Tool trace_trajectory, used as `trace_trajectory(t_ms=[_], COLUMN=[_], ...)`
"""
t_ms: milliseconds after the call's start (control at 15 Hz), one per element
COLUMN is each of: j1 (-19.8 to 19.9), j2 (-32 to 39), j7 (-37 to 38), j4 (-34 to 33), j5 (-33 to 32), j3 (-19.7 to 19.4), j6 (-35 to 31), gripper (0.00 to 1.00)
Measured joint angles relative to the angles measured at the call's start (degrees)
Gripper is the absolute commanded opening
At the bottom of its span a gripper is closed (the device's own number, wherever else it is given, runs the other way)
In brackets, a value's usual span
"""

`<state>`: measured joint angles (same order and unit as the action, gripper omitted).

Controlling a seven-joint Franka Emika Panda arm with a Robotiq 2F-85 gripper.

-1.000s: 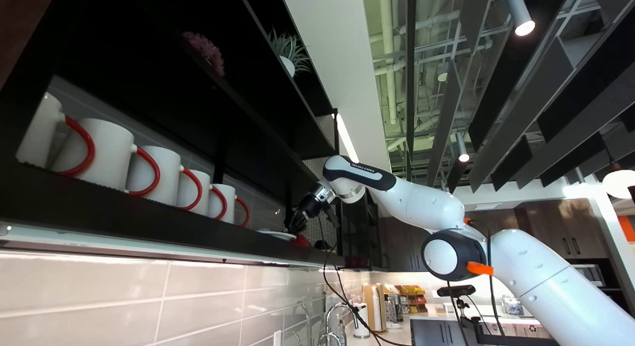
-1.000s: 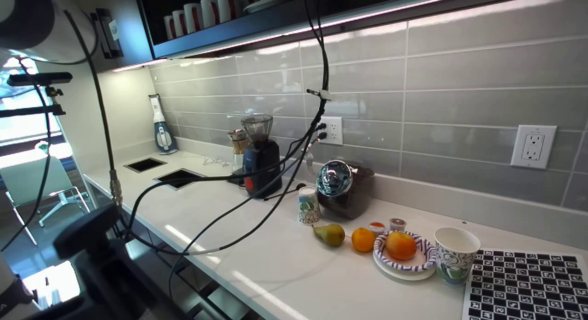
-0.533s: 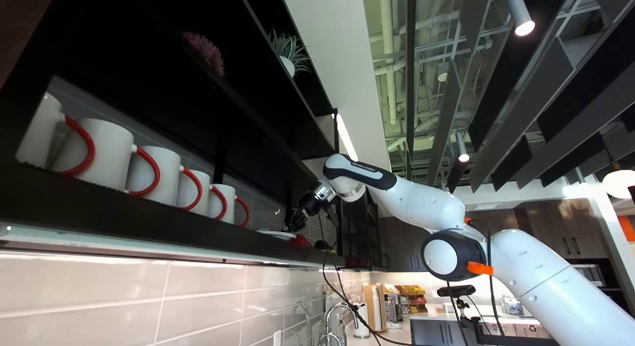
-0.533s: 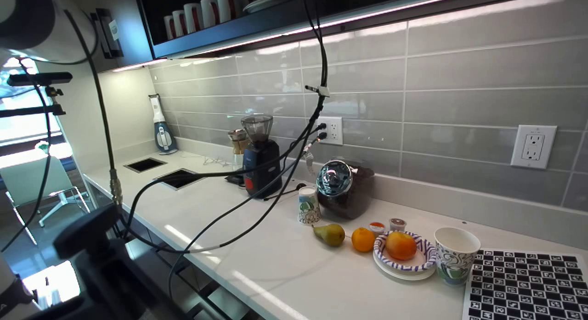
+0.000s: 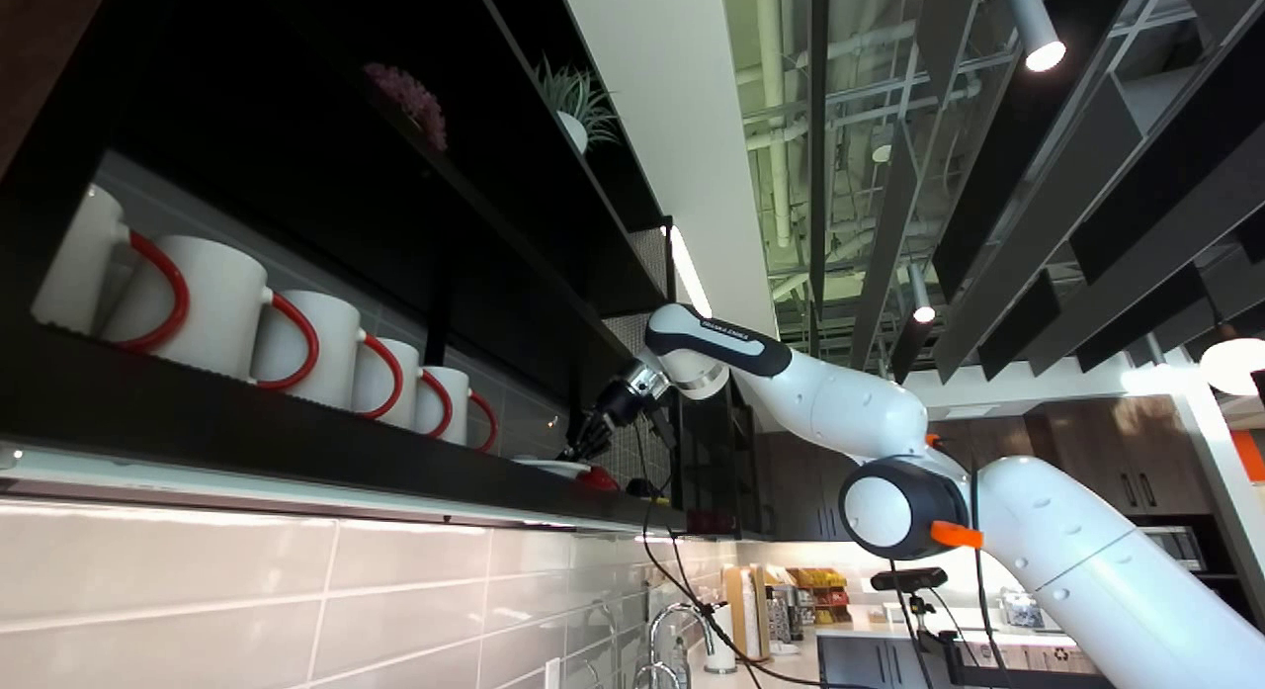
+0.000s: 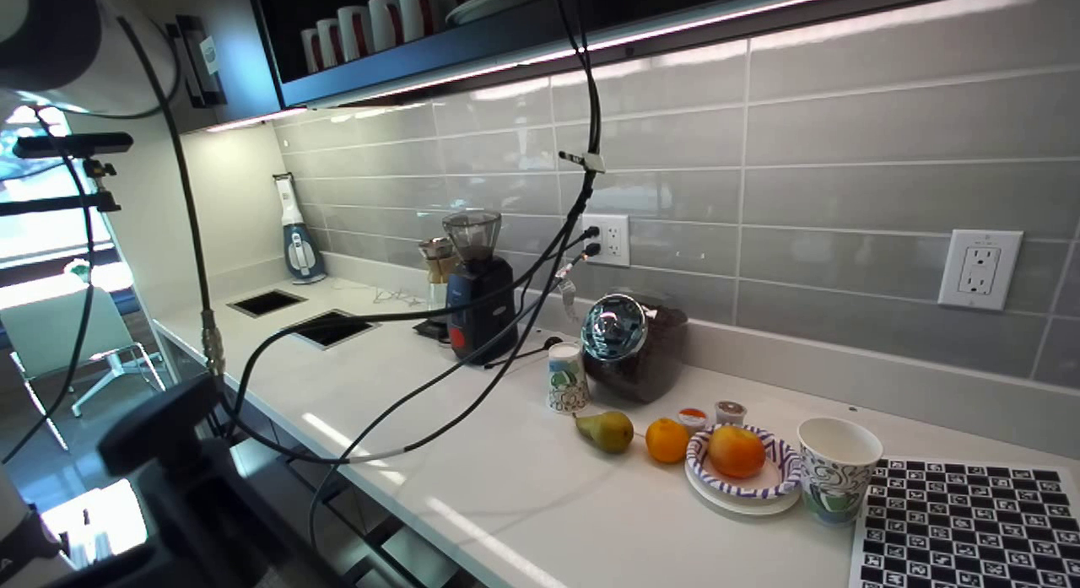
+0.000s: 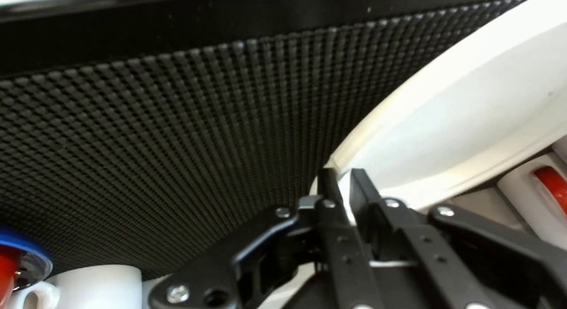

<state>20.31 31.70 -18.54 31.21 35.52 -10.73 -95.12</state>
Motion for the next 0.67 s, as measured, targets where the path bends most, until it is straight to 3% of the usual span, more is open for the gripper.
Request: trace_trajectory(t_ms=[67,133,267,333,400,667], j1=[0.0,-0.01,-0.02,-0.03,-0.04,-0.05], j2=[0.0,0.0,0.0,0.0,0.0,0.0], j7=[0.0,0.0,0.0,0.0,0.0,0.0], j4=[0.0,0.0,0.0,0.0,0.0,-0.06], j5=[-0.04,-0.07,-0.15,-0.19,-0.23,-0.7], j3=[0.0,0.0,0.0,0.0,0.0,-0.12], j6=[0.0,0.0,0.0,0.0,0.0,-0.5], gripper=[0.16,0.05,0.0,0.07,0.26,0.51])
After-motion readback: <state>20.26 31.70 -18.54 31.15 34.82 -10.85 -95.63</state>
